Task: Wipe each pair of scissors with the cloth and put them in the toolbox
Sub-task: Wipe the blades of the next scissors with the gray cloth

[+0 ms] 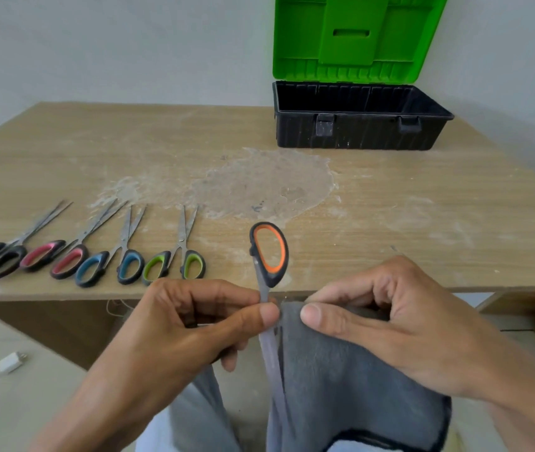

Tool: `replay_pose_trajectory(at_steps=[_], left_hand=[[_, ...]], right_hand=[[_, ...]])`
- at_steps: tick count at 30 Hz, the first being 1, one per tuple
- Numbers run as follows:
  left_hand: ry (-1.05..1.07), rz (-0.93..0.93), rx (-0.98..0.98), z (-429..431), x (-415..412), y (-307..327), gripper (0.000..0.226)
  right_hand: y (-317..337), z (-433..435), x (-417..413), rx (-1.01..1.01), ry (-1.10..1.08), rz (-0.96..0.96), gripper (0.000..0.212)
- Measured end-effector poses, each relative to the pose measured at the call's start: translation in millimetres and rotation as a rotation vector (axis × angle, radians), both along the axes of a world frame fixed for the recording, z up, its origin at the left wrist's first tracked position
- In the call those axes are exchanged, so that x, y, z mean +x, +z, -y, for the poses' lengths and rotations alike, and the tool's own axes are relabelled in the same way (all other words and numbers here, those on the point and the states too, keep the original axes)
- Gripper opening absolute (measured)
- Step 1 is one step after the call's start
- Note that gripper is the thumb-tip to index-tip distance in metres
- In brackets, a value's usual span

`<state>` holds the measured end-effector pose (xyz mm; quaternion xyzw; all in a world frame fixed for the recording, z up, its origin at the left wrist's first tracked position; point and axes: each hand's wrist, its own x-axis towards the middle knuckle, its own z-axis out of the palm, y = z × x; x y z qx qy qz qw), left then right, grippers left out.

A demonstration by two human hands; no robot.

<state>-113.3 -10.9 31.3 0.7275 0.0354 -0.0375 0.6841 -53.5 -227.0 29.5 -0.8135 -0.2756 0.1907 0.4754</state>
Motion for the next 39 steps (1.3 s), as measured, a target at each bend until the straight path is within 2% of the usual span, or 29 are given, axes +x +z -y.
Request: replay_pose_trajectory(at_steps=[3,10,16,21,28,34,39], left_hand=[[-0.005,0.021,0.004,-2,1,0,0.017],[-0.031,-0.016,-0.001,-7,-1,-2,0.015],[-0.052,0.027,0.034,1,4,-4,0.014],[-0.065,-0.005,0.028,-2,2,-4,0.016],[-0.011,-0.036,-0.002,-4,6,-10,0.014],[-0.097,-0.064,0.025,-3,7,-8,0.021],[-0.068,-0.093,0.012,-12,5,-8,0.018]], right_hand=[[1,-6,-1,0.035,-0.004,0.004,0.026],[0,7,12,0.007,0.063,-0.141,0.021],[-5,2,15,0.017,0.053,-0.063,0.023],[0,1,15,0.003,0.106,-0.200,0.019],[-4,11,21,-0.015,0.015,-0.160,0.022],[-8,-2,20,-0.022,0.120,-0.222,0.017],[-6,10,28,-0.024,0.113,-0.219,0.011]])
